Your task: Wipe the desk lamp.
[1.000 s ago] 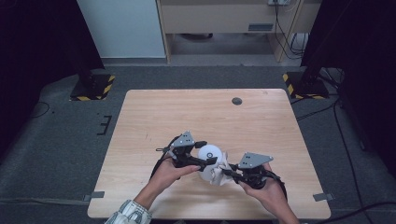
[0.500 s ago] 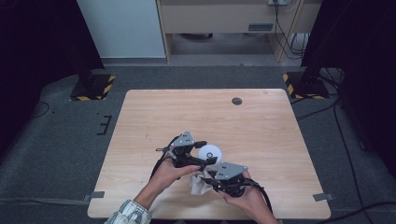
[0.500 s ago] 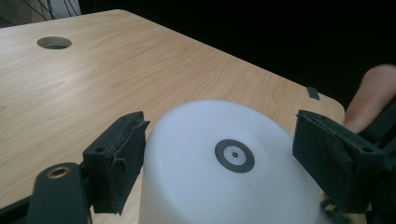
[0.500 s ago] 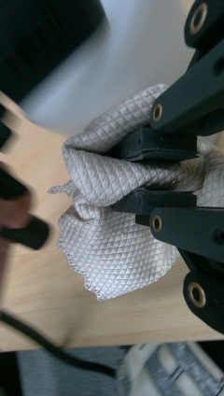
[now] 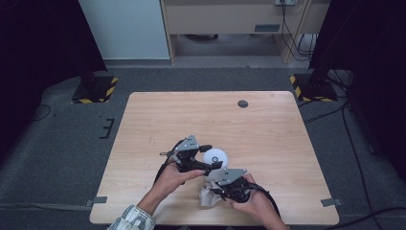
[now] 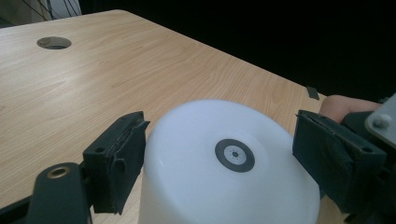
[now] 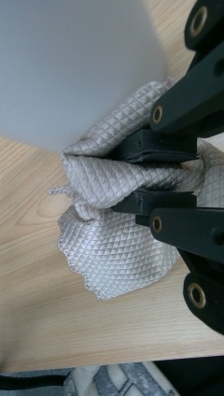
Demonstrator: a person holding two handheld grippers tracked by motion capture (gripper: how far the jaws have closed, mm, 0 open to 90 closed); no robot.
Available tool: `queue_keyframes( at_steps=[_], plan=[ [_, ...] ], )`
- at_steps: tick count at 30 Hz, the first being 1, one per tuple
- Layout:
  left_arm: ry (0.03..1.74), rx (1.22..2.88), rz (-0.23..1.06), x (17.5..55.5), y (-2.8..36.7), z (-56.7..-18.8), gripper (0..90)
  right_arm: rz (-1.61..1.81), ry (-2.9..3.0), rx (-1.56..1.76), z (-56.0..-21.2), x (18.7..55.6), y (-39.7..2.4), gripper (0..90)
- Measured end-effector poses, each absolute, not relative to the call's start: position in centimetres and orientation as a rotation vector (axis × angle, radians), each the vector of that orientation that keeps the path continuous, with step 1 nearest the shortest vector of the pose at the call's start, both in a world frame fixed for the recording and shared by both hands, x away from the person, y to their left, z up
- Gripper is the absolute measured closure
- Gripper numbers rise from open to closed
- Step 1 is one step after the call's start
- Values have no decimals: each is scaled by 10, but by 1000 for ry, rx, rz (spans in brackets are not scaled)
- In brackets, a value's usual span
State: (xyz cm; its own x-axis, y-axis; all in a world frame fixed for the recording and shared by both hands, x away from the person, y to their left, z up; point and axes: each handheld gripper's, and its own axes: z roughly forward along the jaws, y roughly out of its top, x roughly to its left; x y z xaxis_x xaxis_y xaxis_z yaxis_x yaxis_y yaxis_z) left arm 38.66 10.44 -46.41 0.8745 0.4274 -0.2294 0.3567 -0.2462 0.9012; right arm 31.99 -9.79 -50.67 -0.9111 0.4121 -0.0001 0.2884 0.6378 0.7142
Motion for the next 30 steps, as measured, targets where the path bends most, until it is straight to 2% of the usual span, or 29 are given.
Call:
queue_keyframes(
  at_steps=[14,21,26,30],
  plan=[
    [591,1858,67,387,105,-464,170,1169,2549,771,-492,338,-150,775],
    [593,1856,64,387,105,-465,170,1356,2392,833,-476,342,-163,775],
    [590,1858,78,387,105,-464,167,1201,2523,832,-492,344,-155,771],
    [578,1866,128,385,108,-460,125,1157,2519,871,-496,349,-160,770]
  ],
)
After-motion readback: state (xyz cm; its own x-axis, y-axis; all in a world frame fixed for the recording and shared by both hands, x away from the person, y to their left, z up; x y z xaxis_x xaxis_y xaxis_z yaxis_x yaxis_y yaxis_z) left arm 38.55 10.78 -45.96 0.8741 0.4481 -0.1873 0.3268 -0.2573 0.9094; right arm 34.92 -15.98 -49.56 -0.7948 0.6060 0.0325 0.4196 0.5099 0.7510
